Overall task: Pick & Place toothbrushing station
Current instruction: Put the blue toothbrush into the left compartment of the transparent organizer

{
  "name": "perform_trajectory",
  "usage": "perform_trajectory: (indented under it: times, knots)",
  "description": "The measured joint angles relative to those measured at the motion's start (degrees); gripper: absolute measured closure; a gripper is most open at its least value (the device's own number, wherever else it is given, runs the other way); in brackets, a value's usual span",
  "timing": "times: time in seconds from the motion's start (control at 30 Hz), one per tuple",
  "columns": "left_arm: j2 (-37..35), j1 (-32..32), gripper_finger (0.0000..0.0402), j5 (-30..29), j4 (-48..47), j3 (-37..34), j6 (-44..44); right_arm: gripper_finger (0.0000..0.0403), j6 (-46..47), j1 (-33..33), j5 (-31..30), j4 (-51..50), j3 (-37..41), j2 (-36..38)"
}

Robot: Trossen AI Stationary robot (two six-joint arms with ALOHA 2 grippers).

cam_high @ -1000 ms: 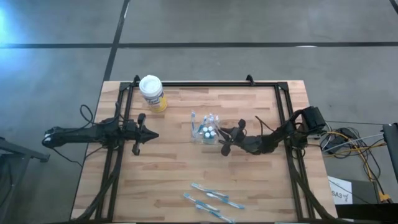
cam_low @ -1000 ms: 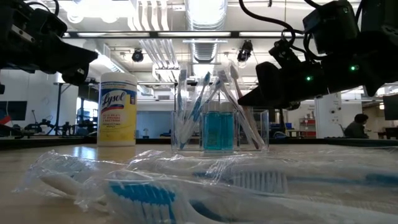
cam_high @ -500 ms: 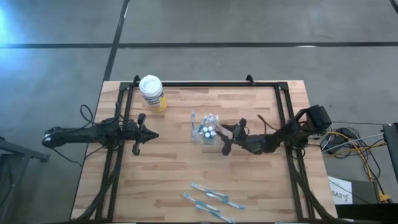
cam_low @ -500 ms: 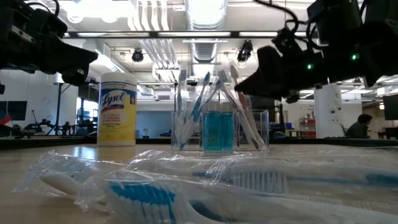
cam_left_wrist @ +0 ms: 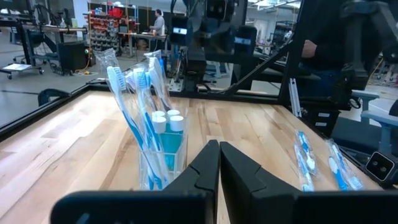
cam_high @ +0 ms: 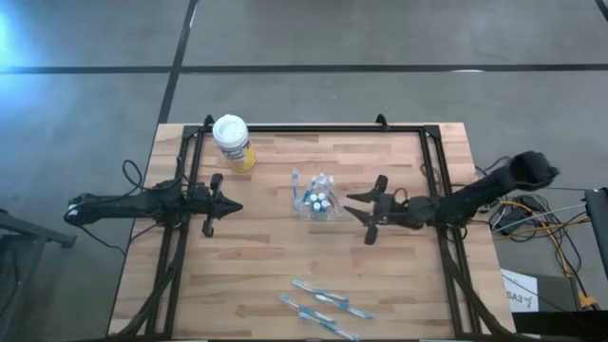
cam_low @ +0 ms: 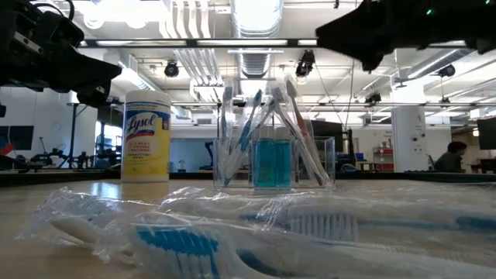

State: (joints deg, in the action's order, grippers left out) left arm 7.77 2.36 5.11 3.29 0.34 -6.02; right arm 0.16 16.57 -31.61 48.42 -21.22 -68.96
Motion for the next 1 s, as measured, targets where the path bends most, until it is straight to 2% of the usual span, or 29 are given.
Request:
perform_trajectory:
  times: [0.13,0.2,0.3,0.37,0.4,0.67,1.0]
  knots:
    - [0.0,0.0,0.0383,0.0,0.0,0.0,0.0,0.0312,-1.1,-0.1,2.3,-12.1,0.0,11.6]
    - [0.0,0.0,0.0383,0.0,0.0,0.0,0.0,0.0345,-2.7,-0.1,5.4,-17.7,0.1,17.0]
    - [0.0,0.0,0.0385,0.0,0.0,0.0,0.0,0.0386,-7.3,-0.1,16.8,-23.7,0.5,24.1]
    - [0.0,0.0,0.0385,0.0,0.0,0.0,0.0,0.0389,-9.5,-0.1,24.5,-26.2,1.2,28.0]
    - [0.0,0.0,0.0384,0.0,0.0,0.0,0.0,0.0389,-9.5,0.0,26.2,-26.4,1.6,29.7]
    - [0.0,0.0,0.0385,0.0,0.0,0.0,0.0,0.0391,-5.8,-0.1,26.7,-35.9,2.4,41.5]
    - [0.0,0.0,0.0385,0.0,0.0,0.0,0.0,0.0391,-3.5,-0.1,26.6,-36.0,6.9,51.6]
